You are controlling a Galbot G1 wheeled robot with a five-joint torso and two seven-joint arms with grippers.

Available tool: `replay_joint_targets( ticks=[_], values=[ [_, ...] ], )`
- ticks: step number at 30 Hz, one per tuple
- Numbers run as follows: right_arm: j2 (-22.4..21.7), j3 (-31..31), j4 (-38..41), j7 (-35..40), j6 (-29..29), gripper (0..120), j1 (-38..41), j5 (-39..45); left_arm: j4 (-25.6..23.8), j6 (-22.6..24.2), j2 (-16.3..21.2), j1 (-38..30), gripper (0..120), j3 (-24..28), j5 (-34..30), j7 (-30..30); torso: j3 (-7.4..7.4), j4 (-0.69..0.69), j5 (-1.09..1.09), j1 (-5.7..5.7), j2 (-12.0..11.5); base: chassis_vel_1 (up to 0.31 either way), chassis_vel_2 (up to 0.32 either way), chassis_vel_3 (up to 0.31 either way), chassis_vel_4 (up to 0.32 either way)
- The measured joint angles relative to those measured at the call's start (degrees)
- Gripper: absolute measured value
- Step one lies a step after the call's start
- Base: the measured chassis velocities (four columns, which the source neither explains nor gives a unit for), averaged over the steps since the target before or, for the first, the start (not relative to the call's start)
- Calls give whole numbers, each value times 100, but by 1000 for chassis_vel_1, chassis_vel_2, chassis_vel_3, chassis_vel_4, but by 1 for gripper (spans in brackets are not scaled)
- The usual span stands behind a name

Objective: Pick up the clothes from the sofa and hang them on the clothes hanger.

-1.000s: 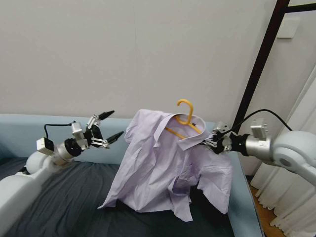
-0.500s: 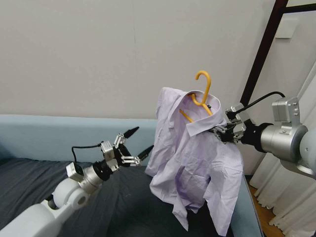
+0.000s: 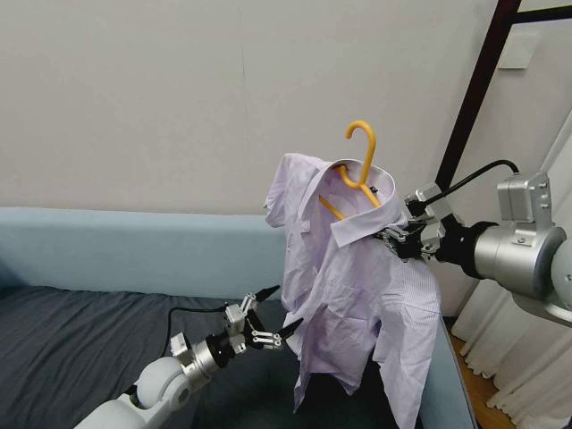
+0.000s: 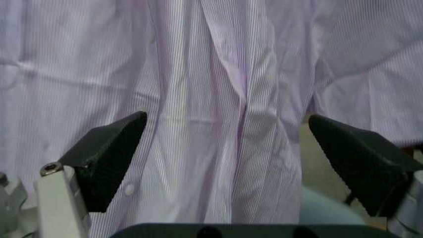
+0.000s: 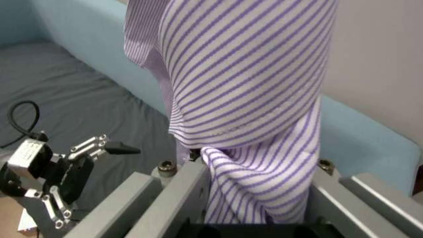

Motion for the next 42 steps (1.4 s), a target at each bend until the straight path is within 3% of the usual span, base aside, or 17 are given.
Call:
replay_joint_targets(
  ticks=[3, 7, 11, 13, 17, 23, 27, 36, 42],
  values=[
    [22, 1, -17, -36, 4, 2, -80, -143, 359, -92, -156, -202, 90, 113, 123, 150, 0, 0, -1, 0, 0, 0, 0, 0, 0],
    [175, -37, -99, -88, 13, 2, -131, -360, 1011, -217, -445, -542, 71, 269, 122, 538, 0, 1, -2, 0, 0, 0, 0, 0, 0],
    [243, -69, -162, -111, 14, 2, -73, -381, 1297, -238, -498, -714, 57, 372, 114, 718, 0, 1, -2, 1, 0, 0, 0, 0, 0],
    [251, -71, -169, -111, 15, 2, -61, -381, 1330, -242, -511, -738, 54, 384, 111, 735, 0, 2, -2, 1, 0, 0, 0, 0, 0],
    [224, -79, -199, -151, 17, 2, -25, -393, 1441, -260, -595, -840, 34, 418, 17, 773, 0, 0, -2, 0, 0, 0, 0, 0, 0],
    [205, -79, -214, -173, 19, 2, -25, -405, 1510, -260, -597, -898, 21, 441, -10, 778, 0, 0, -2, 1, 0, 0, 0, 0, 0],
    [191, -67, -206, -191, 22, 2, 45, -372, 1641, -260, -726, -912, 0, 431, -25, 824, 0, 1, -3, 1, 0, 0, 0, 0, 0],
    [114, -58, -202, -208, 25, 2, 90, -333, 1583, -260, -821, -839, 0, 208, -283, 764, 0, 1, -2, 0, 0, 0, 0, 0, 0],
    [32, -51, -208, -221, 27, 2, 192, -289, 1489, -266, -791, -743, 0, -37, -425, 326, 0, 1, -2, 0, 0, 0, 0, 0, 0]
  ],
)
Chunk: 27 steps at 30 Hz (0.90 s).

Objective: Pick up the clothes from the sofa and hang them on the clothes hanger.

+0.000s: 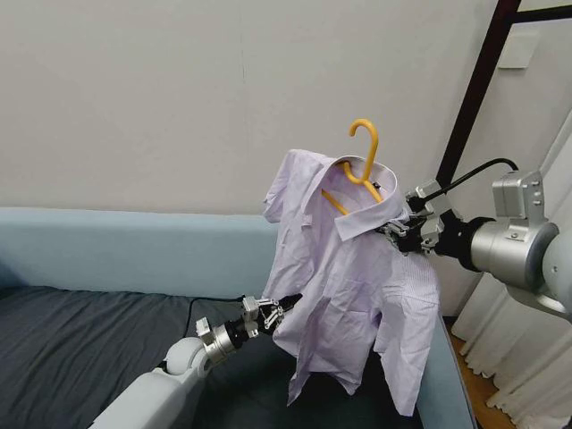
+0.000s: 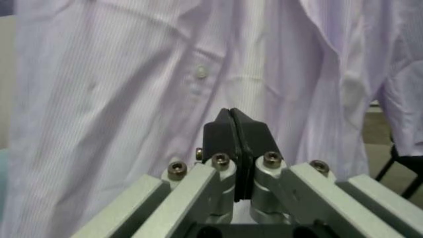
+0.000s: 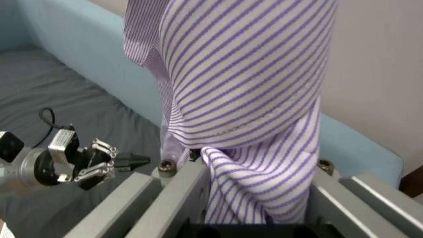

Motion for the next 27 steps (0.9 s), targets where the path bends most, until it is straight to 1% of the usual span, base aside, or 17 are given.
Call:
replay_joint_targets(
  ticks=[5, 7, 8, 9, 10, 12, 13, 14, 16, 17, 20, 21, 22, 24, 25, 26, 27],
  values=[
    [-56, -9, 49, 5, 1, 2, 142, 141, -62, -12, 23, 154, 0, -62, -62, -84, 0, 1, -1, 0, 0, 0, 0, 0, 0],
    [-93, -15, 95, 5, 1, 2, 164, 167, -228, -19, 46, 269, 0, -50, -251, 236, 0, 1, -1, 0, 0, 0, 0, 0, 0],
    [-93, -15, 95, 5, 1, 2, 164, 167, -228, -19, 46, 269, 0, -50, -251, 236, 0, 1, -1, 0, 0, 0, 0, 0, 0],
    [-110, -16, 123, 5, 1, 2, 157, 169, -320, -15, 60, 300, 0, -22, -300, 471, 0, 1, -1, 0, 0, 0, 0, 0, 0],
    [-112, -16, 126, 5, 1, 2, 154, 169, -335, -12, 62, 302, 0, -15, -305, 530, 0, 0, -1, 0, 0, 0, 0, 0, 0],
    [-118, -9, 166, 5, 1, 2, 79, 142, -377, 50, 55, 280, 2, 36, -291, 944, -1, 0, -1, 0, 1, 0, 0, 0, 0],
    [-117, -1, 175, 2, 1, 2, 39, 103, -372, 81, 40, 243, 6, 59, -244, 1074, -1, 0, 0, 0, 0, 0, 0, 0, 0],
    [-117, -1, 175, 2, 1, 2, 39, 103, -372, 81, 40, 243, 6, 59, -244, 1074, -1, 0, 0, 0, 0, 0, 0, 0, 0],
    [-100, 18, 176, -4, 1, 2, -9, 41, -305, 130, 1, 145, 17, 128, -136, 1158, -1, 0, 0, 0, 0, 0, 0, 0, 0],
    [-85, 21, 175, -6, 1, 2, -19, 26, -250, 139, -31, 100, 18, 169, -76, 1160, -1, 0, 0, 0, 0, 0, 0, 0, 0],
    [-44, 36, 174, -10, 1, 2, -25, 9, -47, 140, -212, -41, 33, 248, 166, 1130, -1, 1, 0, 0, 0, 0, 0, 0, 0],
    [-44, 36, 174, -10, 1, 2, -25, 9, -47, 140, -212, -41, 33, 248, 166, 1130, -1, 1, 0, 0, 0, 0, 0, 0, 0],
    [-38, 36, 174, -12, 1, 2, -24, 9, 2, 139, -255, -63, 36, 264, 211, 1116, -1, 0, 0, 0, 1, 0, 0, 0, 0],
    [-23, 37, 175, -16, 1, 2, -20, 8, 168, 120, -402, -131, 43, 309, 306, 1091, 0, 0, 0, 0, 0, 0, 0, 0, 0],
    [-18, 37, 175, -19, 1, 2, -18, 8, 249, 106, -470, -163, 50, 328, 346, 1078, 0, -1, 0, 0, 0, 0, 0, 0, 0],
    [-18, 37, 175, -19, 1, 2, -18, 8, 249, 106, -470, -163, 50, 328, 346, 1078, 0, -1, 0, 0, 0, 0, 0, 0, 0],
    [-16, 37, 171, -24, 1, 2, -17, 8, 332, 87, -536, -197, 55, 348, 379, 1067, 0, 0, 0, 0, 0, 0, 0, 0, 0]
  ],
)
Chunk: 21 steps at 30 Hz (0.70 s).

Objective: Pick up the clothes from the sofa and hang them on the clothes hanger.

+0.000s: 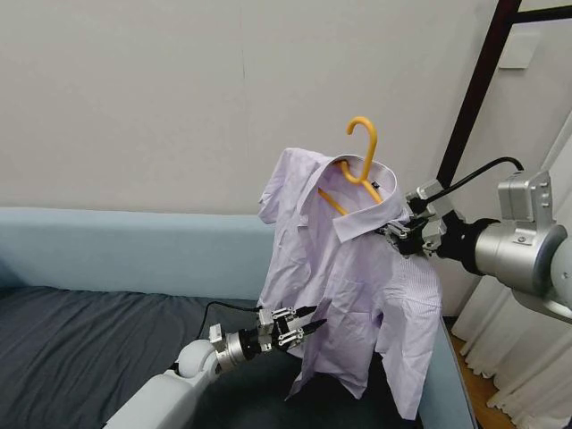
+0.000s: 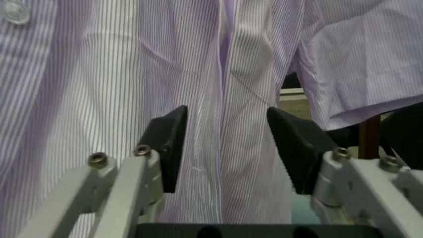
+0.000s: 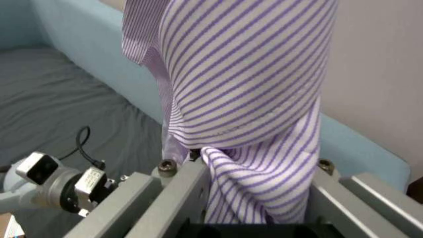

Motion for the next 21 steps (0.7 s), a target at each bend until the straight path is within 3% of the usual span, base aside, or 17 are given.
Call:
replay_joint_targets(
  ticks=[3, 5, 13, 19, 21],
  values=[
    [9, 0, -22, -24, 0, 2, 8, -4, 113, -33, -78, -69, 68, 22, 13, -81, 0, 0, 0, 0, 0, 0, 0, 0, 0],
    [13, 0, -29, -29, 0, 2, 10, -8, 125, -35, -79, -81, 67, 22, 10, -89, 0, 0, 0, 0, 0, 0, 0, 0, 0],
    [131, -19, -117, -77, 0, 2, 12, -143, 232, -60, 33, -157, 32, -25, -153, -50, 0, 2, 0, 0, 0, 0, 0, 0, 0],
    [163, -32, -133, -89, 0, 2, 36, -159, 257, -60, 41, -158, 18, -35, -184, -14, 1, 1, 0, 0, 0, 0, 0, 0, 0],
    [149, -47, -150, -113, 0, 2, 52, -187, 228, -59, 32, -156, 4, -54, -268, -12, 0, 0, -1, 0, 0, 0, 0, 0, 0]
  ],
)
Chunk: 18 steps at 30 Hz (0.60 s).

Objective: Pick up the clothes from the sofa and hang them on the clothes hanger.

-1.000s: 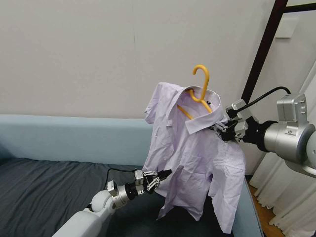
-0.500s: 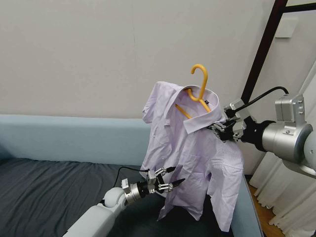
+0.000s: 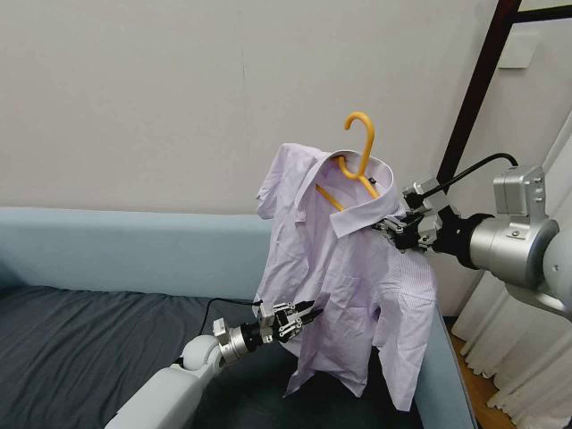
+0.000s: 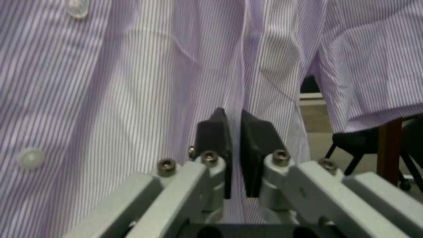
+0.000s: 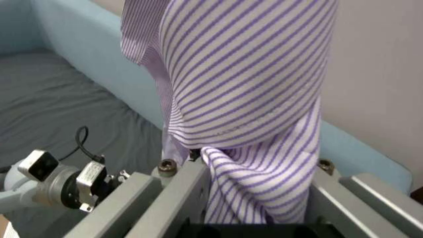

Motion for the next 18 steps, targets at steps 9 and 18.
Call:
replay_joint_targets(
  ticks=[9, 18],
  values=[
    [-133, 44, 17, -20, 0, 2, -79, -61, -150, -23, 72, 104, 0, -259, -270, -251, 0, 0, 0, 0, 0, 0, 0, 0, 0],
    [-231, 111, 99, 94, 3, 2, -8, 438, -174, -147, -119, 345, 0, -448, -388, -1214, -1, -1, 0, 0, 0, 0, 0, 0, 0]
  ],
)
